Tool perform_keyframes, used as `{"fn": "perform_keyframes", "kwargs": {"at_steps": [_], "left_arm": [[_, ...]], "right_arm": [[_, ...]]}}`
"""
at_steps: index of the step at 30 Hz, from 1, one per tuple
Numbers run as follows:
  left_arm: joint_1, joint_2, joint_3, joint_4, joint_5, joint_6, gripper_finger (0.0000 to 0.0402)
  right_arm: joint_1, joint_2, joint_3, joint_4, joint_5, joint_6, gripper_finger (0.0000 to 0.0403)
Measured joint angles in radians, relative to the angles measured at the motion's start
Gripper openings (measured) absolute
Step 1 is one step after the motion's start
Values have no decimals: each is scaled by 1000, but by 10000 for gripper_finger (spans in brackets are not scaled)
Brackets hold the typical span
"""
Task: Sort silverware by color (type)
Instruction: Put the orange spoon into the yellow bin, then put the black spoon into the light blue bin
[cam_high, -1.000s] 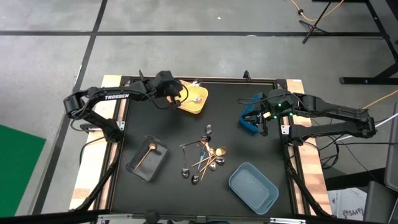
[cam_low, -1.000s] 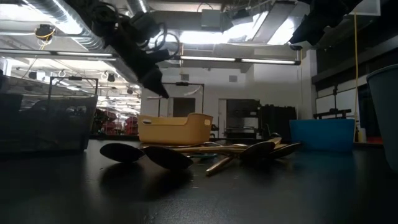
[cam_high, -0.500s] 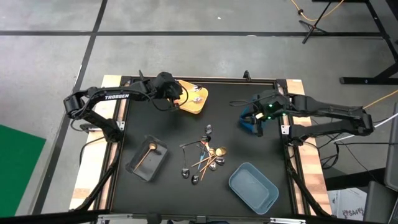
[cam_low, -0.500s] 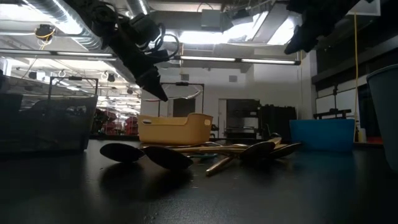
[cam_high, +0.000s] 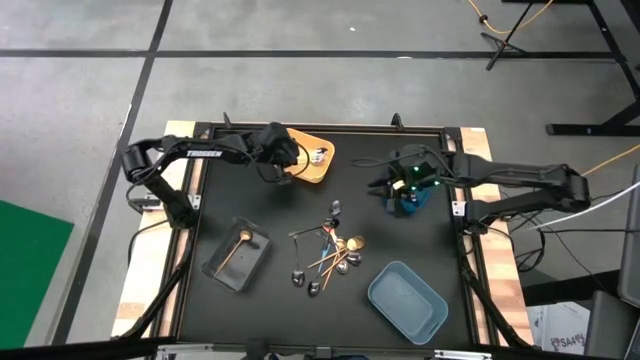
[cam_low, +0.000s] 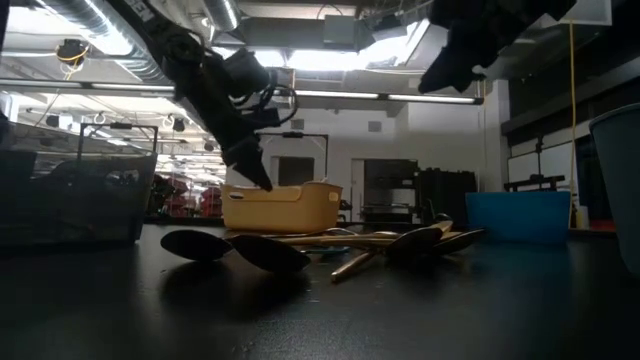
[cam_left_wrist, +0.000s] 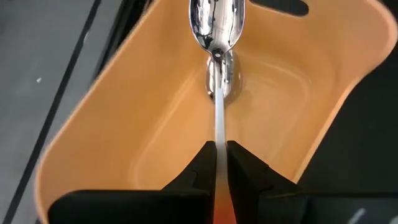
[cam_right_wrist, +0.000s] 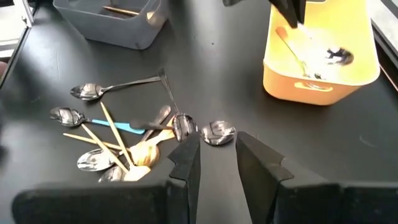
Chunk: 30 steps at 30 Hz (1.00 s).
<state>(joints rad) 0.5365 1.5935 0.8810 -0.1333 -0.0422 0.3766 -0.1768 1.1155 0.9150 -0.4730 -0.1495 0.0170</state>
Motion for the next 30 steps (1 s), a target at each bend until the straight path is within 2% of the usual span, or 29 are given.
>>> {"fn": "perform_keyframes", "kwargs": {"at_steps": [9,14,30], "left_arm": [[0,52,0,11,-56,-1,41],[0,51,0,15,-57,-1,44],[0,51,0,15,-57,-2,45]], "right_arm": [[0,70,0,29,-23,1,92],[0,115,0,34,-54,0,92],[0,223,0,84,-53,0,92]]}}
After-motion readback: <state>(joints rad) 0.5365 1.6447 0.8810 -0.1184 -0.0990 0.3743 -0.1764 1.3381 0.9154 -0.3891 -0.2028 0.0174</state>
